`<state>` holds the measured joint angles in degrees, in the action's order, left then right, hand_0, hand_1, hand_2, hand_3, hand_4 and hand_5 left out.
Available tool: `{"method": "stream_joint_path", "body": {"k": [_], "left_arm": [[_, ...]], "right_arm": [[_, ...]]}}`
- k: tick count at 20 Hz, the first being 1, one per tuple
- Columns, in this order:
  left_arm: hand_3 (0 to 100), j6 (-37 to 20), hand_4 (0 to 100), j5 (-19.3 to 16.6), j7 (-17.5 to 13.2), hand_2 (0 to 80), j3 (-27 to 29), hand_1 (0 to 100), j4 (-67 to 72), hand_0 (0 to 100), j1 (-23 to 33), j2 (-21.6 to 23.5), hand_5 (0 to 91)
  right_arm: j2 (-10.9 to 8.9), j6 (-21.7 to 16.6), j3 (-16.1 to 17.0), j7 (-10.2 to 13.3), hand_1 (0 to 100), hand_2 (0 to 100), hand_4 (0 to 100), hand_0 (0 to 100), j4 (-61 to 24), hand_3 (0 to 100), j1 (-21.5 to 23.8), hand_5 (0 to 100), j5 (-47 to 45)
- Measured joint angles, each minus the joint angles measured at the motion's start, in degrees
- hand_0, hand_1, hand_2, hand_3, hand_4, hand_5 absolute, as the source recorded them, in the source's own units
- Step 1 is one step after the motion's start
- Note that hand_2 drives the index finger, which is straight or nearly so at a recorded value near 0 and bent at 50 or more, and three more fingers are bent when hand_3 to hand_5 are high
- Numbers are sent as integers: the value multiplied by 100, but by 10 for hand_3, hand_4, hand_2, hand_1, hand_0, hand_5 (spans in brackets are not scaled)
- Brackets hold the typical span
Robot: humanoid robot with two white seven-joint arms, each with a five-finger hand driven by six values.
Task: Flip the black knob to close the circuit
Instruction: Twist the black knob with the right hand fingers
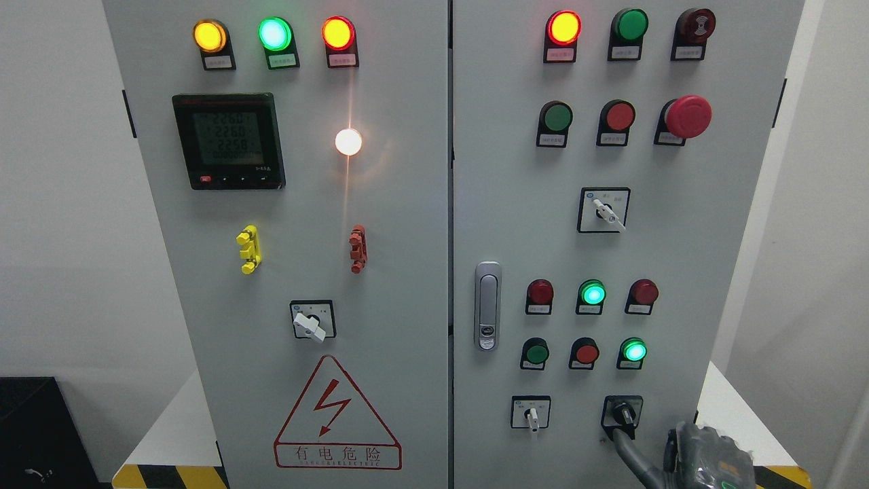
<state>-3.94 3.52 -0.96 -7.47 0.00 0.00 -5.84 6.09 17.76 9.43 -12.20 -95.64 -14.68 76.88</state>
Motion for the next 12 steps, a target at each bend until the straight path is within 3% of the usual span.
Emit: {"method": "stream_joint_path", "body": {"k": [12], "left_arm": [[0, 0, 0, 0, 0, 0, 0, 556, 0, 120, 0, -1, 0]], "right_arm": [[4, -3, 167, -20, 0, 891, 917, 0, 66, 1000, -77, 999, -13]]}}
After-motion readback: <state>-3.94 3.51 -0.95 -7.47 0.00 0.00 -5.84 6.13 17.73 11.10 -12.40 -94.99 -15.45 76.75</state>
